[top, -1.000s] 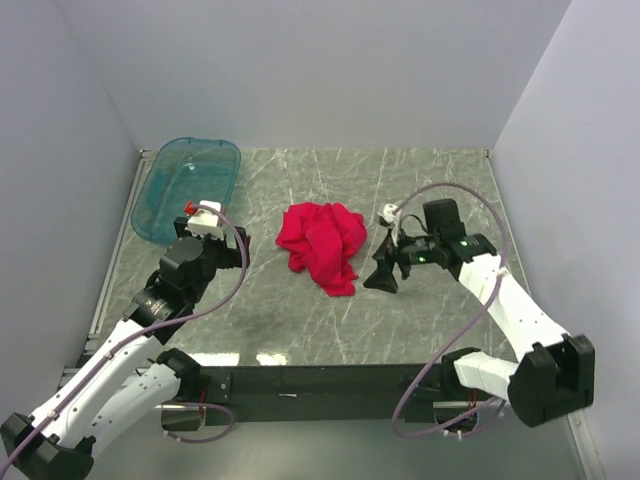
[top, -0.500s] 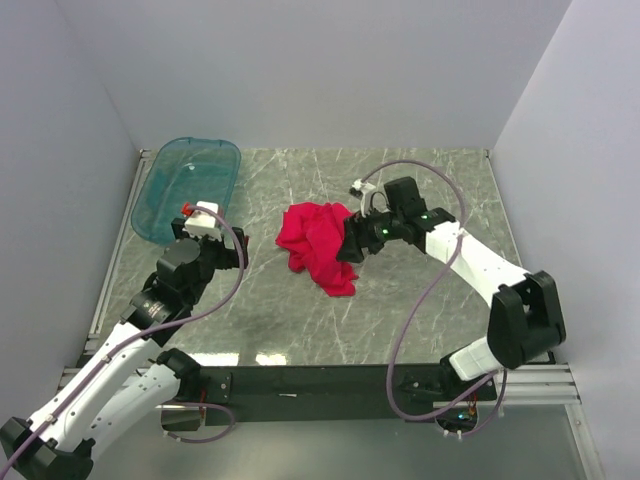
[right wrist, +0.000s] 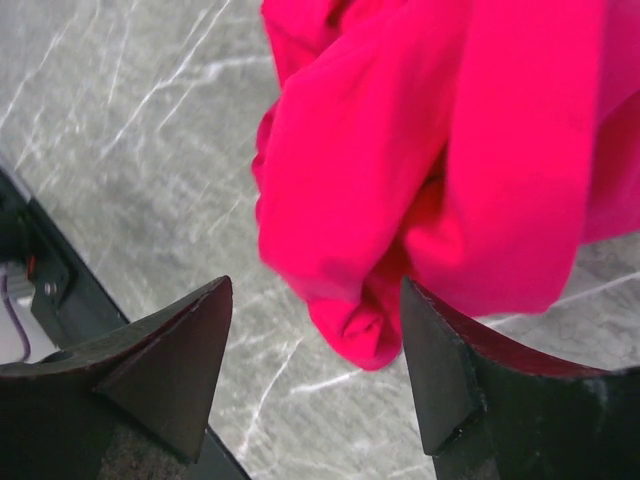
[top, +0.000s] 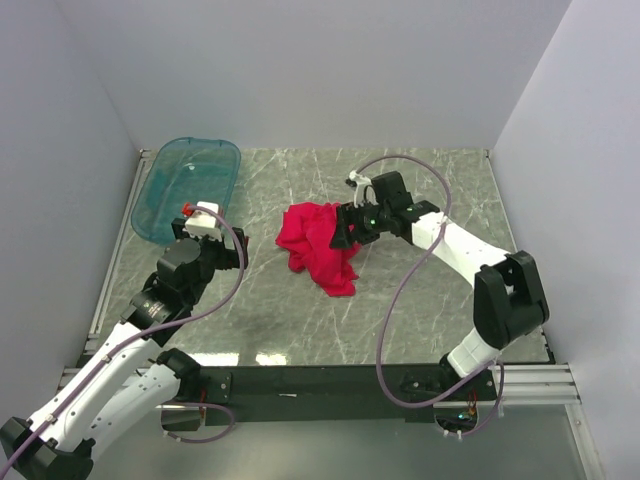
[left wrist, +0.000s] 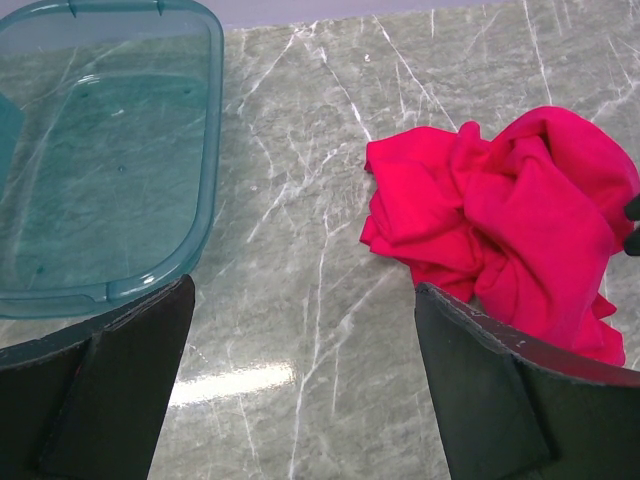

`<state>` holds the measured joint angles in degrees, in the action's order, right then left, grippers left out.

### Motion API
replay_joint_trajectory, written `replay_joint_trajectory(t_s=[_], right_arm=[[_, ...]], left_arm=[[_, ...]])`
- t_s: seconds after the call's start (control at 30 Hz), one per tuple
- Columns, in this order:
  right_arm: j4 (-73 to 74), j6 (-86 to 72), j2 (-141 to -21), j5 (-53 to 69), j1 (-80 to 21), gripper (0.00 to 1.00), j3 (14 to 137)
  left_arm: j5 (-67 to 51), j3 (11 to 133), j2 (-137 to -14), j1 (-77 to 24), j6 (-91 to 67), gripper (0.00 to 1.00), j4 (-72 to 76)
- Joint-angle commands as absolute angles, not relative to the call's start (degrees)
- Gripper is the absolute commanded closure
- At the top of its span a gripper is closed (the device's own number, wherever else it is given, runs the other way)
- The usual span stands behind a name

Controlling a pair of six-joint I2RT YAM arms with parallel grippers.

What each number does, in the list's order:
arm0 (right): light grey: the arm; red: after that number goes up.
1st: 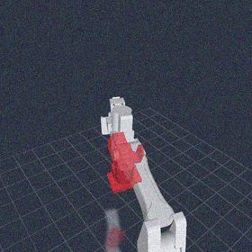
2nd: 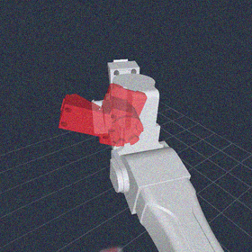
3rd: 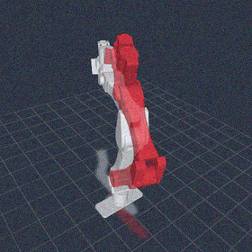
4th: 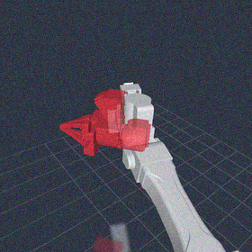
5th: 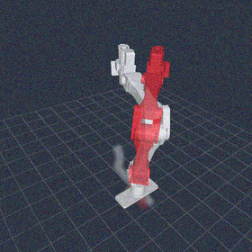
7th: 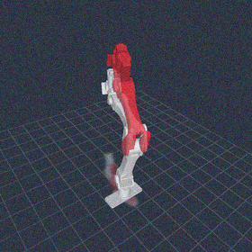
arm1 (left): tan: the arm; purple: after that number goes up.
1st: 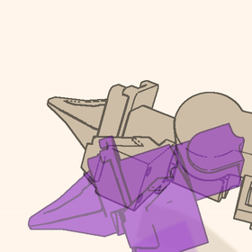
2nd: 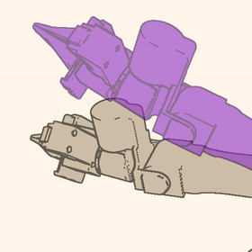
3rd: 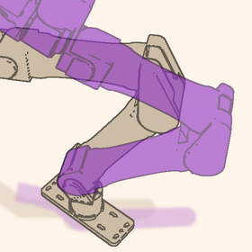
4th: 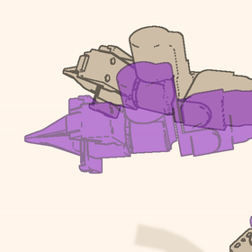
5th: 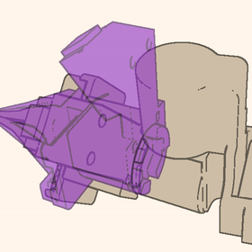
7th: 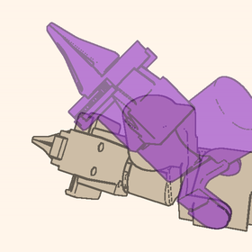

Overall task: Fold and stack the t-shirts
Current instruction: Flatten the tshirt out

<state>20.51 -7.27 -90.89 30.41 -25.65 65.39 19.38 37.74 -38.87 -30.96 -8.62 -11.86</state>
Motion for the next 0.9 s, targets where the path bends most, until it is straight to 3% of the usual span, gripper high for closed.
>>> replay_joint_trajectory(t_s=[0.0, 0.33, 0.47, 0.5, 0.7, 0.87], right_arm=[[18.72, -10.19, -93.59, 27.25, -26.10, 0.28, 68.90], [20.74, -11.25, -99.31, 27.95, -26.46, 0.37, 73.82], [22.32, -10.46, -99.50, 27.52, -26.46, 0.55, 75.49], [22.76, -9.33, -99.06, 27.42, -26.37, 0.66, 75.85], [23.73, -6.16, -92.03, 25.93, -25.14, 1.00, 74.18], [23.64, -3.61, -84.22, 24.70, -19.35, 1.00, 71.37]], left_arm=[[19.34, 39.20, -38.93, -31.11, -8.09, 0.03, -10.37], [18.72, 39.37, -39.64, -31.11, -8.35, 0.03, -10.55], [18.72, 39.20, -39.64, -31.11, -8.26, 0.03, -10.46], [18.63, 39.29, -39.64, -31.11, -8.17, 0.03, -10.55], [18.28, 39.46, -39.90, -31.11, -8.17, 0.03, -10.63], [18.02, 39.29, -39.46, -31.11, -8.26, 0.03, -10.55]])
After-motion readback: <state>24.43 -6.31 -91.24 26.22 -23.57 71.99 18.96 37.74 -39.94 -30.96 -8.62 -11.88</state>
